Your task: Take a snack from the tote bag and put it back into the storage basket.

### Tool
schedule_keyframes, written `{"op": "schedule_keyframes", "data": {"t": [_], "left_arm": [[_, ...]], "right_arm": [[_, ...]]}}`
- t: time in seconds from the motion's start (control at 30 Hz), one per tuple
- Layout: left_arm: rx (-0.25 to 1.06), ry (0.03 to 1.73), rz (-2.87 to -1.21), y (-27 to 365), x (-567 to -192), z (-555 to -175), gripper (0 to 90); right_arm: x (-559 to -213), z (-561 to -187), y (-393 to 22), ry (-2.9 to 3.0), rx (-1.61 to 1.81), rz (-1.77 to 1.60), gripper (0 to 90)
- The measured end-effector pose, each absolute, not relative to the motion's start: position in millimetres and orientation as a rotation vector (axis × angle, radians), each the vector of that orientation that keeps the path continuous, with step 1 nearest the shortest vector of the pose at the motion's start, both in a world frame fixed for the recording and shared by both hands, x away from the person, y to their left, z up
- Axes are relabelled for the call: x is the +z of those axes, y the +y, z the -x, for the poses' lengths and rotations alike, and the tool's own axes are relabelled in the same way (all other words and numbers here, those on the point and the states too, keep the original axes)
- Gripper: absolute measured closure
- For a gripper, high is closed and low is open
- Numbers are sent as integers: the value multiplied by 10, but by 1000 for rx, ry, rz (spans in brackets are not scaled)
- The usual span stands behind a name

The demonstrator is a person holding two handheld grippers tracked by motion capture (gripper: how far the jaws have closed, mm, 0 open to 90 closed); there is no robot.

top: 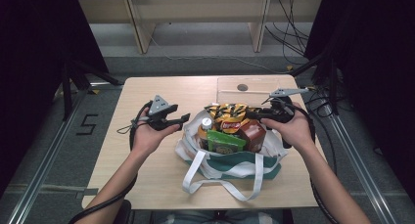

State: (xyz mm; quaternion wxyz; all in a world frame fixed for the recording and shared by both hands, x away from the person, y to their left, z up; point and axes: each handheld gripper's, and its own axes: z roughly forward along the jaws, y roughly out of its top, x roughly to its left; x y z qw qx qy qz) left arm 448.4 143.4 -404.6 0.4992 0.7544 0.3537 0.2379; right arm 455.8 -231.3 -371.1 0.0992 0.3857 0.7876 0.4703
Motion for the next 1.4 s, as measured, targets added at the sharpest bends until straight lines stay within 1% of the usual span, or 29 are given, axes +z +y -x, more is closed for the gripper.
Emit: {"op": "schedule_keyframes", "data": {"t": [0.27, 0.4, 0.63, 0.83, 0.93, 1.1, 1.4], "left_arm": [[576, 850, -1831, 1428, -4050, -4486, 401], [574, 851, -1830, 1425, -4056, -4486, 401], [572, 850, -1831, 1425, -4057, -4487, 401], [577, 851, -1834, 1427, -4059, -4485, 401], [578, 852, -1833, 1427, -4057, -4485, 402], [577, 850, -1837, 1417, -4059, -4483, 402], [579, 847, -1840, 1415, -4062, -4487, 402]], "right_arm": [[-3700, -4560, -2296, 2360, 1384, -1114, 882], [-3687, -4548, -2294, 2368, 1360, -1097, 899], [-3665, -4505, -2257, 2364, 1338, -1088, 900], [-3659, -4506, -2249, 2326, 1324, -1005, 900], [-3635, -4462, -2219, 2318, 1338, -1051, 900], [-3591, -4449, -2215, 2297, 1341, -966, 900], [-3517, -4394, -2185, 2241, 1385, -919, 900]]}}
